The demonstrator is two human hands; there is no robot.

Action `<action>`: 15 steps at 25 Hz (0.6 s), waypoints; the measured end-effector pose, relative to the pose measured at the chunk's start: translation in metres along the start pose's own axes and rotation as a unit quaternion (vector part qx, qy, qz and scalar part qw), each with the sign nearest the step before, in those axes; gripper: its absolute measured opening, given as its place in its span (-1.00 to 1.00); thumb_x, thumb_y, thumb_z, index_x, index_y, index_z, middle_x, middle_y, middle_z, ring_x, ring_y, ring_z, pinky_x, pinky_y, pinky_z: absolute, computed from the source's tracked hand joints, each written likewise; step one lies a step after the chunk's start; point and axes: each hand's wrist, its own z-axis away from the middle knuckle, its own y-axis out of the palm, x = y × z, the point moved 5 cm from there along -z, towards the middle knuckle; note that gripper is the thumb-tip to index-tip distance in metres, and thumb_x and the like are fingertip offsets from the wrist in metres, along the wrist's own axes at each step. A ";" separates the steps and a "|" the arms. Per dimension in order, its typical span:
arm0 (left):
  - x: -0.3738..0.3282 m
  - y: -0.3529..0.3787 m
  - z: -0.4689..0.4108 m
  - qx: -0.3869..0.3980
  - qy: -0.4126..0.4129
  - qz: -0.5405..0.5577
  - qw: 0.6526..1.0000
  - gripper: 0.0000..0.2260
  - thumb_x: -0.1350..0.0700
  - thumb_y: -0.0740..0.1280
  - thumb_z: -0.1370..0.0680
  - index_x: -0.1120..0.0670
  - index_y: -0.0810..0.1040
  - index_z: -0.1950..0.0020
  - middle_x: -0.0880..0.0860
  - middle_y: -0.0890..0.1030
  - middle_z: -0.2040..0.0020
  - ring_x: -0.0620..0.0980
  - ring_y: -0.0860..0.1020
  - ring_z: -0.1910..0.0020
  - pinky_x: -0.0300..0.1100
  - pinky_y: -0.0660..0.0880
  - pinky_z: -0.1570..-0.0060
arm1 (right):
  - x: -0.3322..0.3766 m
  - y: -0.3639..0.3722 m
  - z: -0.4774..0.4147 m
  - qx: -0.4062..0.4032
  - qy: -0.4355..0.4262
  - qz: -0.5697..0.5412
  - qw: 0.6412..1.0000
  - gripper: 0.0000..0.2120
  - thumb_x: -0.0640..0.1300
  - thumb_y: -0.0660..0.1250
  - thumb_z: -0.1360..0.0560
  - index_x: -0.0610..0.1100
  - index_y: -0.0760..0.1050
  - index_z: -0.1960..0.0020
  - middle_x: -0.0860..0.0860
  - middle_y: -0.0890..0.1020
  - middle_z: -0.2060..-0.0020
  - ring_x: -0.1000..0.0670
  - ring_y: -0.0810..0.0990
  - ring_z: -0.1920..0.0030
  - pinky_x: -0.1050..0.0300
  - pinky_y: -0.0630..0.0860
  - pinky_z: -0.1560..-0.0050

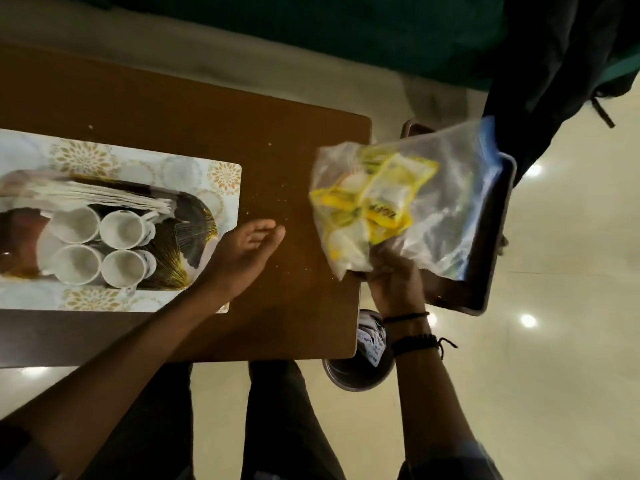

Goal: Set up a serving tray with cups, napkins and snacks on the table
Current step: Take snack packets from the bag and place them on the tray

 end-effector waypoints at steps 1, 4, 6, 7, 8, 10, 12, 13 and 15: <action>0.002 -0.001 0.005 0.023 -0.063 0.085 0.994 -0.57 -0.30 0.30 -0.44 -0.10 0.53 -0.21 -0.06 0.62 -0.16 -0.12 0.58 -0.10 -0.15 0.55 -0.04 | -0.018 0.014 0.012 0.030 0.014 0.020 0.999 -0.68 -0.47 0.09 -0.48 -0.12 0.46 -0.01 0.11 0.64 0.32 0.16 0.61 0.29 0.28 0.54 0.26; 0.018 -0.002 0.019 0.027 -0.154 0.322 0.934 -0.79 -0.10 0.40 -0.48 -0.06 0.59 -0.06 -0.04 0.72 0.08 -0.10 0.69 0.14 -0.17 0.61 0.29 | -0.065 0.044 0.040 0.112 0.060 0.058 0.990 -0.61 -0.49 0.20 -0.42 -0.19 0.53 -0.15 0.02 0.72 0.14 0.07 0.69 0.12 0.24 0.60 0.17; 0.032 -0.016 0.026 -0.046 -0.153 0.387 0.908 -0.84 0.14 0.38 -0.51 -0.03 0.53 -0.06 -0.07 0.71 0.23 -0.14 0.68 0.32 -0.28 0.55 0.45 | -0.072 0.052 0.051 0.135 0.072 0.079 0.985 -0.67 -0.33 0.41 -0.30 -0.19 0.59 -0.06 -0.08 0.68 0.13 -0.03 0.68 0.12 0.15 0.62 0.13; 0.038 -0.024 0.029 -0.060 -0.143 0.408 0.900 -0.82 0.21 0.35 -0.53 0.00 0.51 -0.10 -0.06 0.71 0.22 -0.16 0.66 0.33 -0.29 0.56 0.45 | -0.069 0.052 0.053 0.138 0.086 0.077 0.984 -0.61 -0.20 0.50 -0.27 -0.21 0.57 -0.08 -0.12 0.66 0.08 -0.07 0.67 0.07 0.11 0.62 0.09; 0.043 -0.033 0.031 -0.061 -0.127 0.423 0.895 -0.78 0.25 0.31 -0.55 0.04 0.49 -0.17 -0.03 0.71 0.14 -0.15 0.66 0.28 -0.26 0.60 0.38 | -0.064 0.049 0.054 0.136 0.092 0.070 0.984 -0.54 -0.09 0.52 -0.28 -0.20 0.54 -0.13 -0.13 0.64 0.00 -0.10 0.65 -0.02 0.06 0.62 0.02; 0.053 -0.052 0.035 -0.065 -0.099 0.426 0.897 -0.68 0.27 0.27 -0.56 0.10 0.45 -0.31 0.05 0.65 -0.08 -0.07 0.65 0.09 -0.18 0.64 0.15 | -0.041 0.033 0.048 0.125 0.031 0.066 0.989 -0.55 0.01 0.36 -0.48 -0.11 0.45 -0.33 -0.15 0.58 -0.22 -0.14 0.57 -0.23 -0.09 0.56 -0.18; 0.061 -0.069 0.039 -0.086 -0.083 0.409 0.905 -0.65 0.30 0.25 -0.57 0.11 0.45 -0.35 0.02 0.66 -0.09 -0.07 0.66 0.05 -0.18 0.65 0.09 | -0.012 0.018 0.042 0.079 -0.054 0.098 0.991 -0.55 -0.09 0.20 -0.59 -0.01 0.27 -0.46 -0.16 0.53 -0.31 -0.13 0.56 -0.26 -0.12 0.56 -0.19; 0.063 -0.075 0.040 -0.089 -0.074 0.397 0.910 -0.66 0.33 0.22 -0.57 0.08 0.48 -0.31 -0.02 0.69 -0.04 -0.10 0.68 0.07 -0.21 0.65 0.12 | -0.002 0.013 0.038 0.063 -0.070 0.129 0.987 -0.55 -0.14 0.20 -0.59 0.00 0.26 -0.46 -0.12 0.58 -0.25 -0.10 0.59 -0.22 -0.07 0.59 -0.15; 0.065 -0.080 0.041 -0.089 -0.062 0.378 0.920 -0.62 0.39 0.17 -0.57 -0.01 0.52 -0.21 -0.10 0.73 0.07 -0.14 0.69 0.10 -0.25 0.64 0.17 | 0.004 0.015 0.031 0.089 -0.075 0.240 0.964 -0.60 -0.22 0.22 -0.58 -0.10 0.37 -0.41 -0.03 0.66 -0.13 -0.06 0.65 -0.14 0.01 0.62 -0.11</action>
